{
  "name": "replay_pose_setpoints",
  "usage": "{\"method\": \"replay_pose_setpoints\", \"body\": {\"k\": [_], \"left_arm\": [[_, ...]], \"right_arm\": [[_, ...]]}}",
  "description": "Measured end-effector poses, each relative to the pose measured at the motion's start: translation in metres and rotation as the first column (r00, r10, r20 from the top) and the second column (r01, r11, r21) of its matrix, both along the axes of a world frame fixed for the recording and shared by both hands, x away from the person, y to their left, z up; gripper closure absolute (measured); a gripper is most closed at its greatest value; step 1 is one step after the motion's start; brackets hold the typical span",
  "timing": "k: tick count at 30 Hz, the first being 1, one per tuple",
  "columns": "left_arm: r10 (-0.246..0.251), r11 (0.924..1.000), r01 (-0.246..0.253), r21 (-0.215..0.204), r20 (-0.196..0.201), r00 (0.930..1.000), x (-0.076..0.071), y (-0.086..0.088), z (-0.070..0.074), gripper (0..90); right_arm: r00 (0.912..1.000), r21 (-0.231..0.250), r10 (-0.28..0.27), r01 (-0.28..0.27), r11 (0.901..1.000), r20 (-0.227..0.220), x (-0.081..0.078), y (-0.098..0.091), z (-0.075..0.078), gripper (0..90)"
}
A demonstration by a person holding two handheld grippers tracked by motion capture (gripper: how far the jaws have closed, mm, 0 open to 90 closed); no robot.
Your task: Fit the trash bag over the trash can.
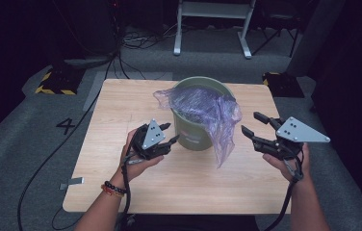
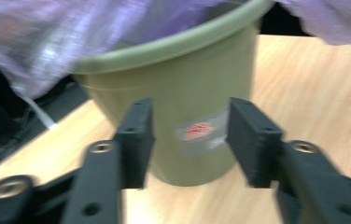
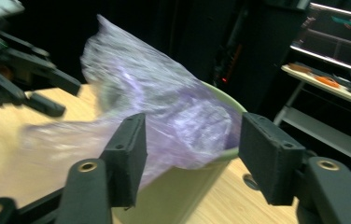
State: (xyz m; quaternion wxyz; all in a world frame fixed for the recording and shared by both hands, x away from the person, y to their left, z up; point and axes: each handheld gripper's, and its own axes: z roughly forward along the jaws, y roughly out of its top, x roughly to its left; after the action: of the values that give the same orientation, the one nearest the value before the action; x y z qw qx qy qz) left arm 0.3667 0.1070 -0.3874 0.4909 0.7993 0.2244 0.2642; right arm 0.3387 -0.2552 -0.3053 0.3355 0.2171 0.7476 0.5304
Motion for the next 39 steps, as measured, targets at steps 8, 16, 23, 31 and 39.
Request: {"method": "replay_pose_setpoints", "body": {"k": [8,16,23,31,39], "left_arm": [[-0.095,0.9953,0.095,-0.016,-0.007,0.9954,-0.012,-0.027,0.001,19.3],[-0.146,0.9893,0.146,-0.005,-0.004,0.9893,-0.013,-0.058,-0.001,18.0],[-0.139,0.9901,0.139,-0.015,0.009,0.9902,-0.008,-0.072,0.0,24.0],[-0.101,0.993,0.103,-0.058,0.037,0.9942,-0.007,-0.065,0.006,27.8],[-0.026,0.9974,0.031,-0.065,0.082,0.9963,-0.001,-0.024,0.019,31.9]], "right_arm": [[0.9865,-0.093,0.163,-0.161,0.9826,0.018,-0.017,0.033,0.002,29.5],[0.9924,-0.242,0.121,-0.123,0.9624,-0.025,0.0,0.059,-0.009,40.4],[0.9935,-0.252,0.064,-0.086,0.9639,-0.094,0.031,0.049,-0.029,83.6],[0.9898,-0.192,0.107,-0.123,0.9736,-0.094,0.031,0.039,-0.035,86.7],[0.9957,-0.26,0.083,-0.091,0.9612,-0.041,0.023,0.047,-0.027,34.9]]}}
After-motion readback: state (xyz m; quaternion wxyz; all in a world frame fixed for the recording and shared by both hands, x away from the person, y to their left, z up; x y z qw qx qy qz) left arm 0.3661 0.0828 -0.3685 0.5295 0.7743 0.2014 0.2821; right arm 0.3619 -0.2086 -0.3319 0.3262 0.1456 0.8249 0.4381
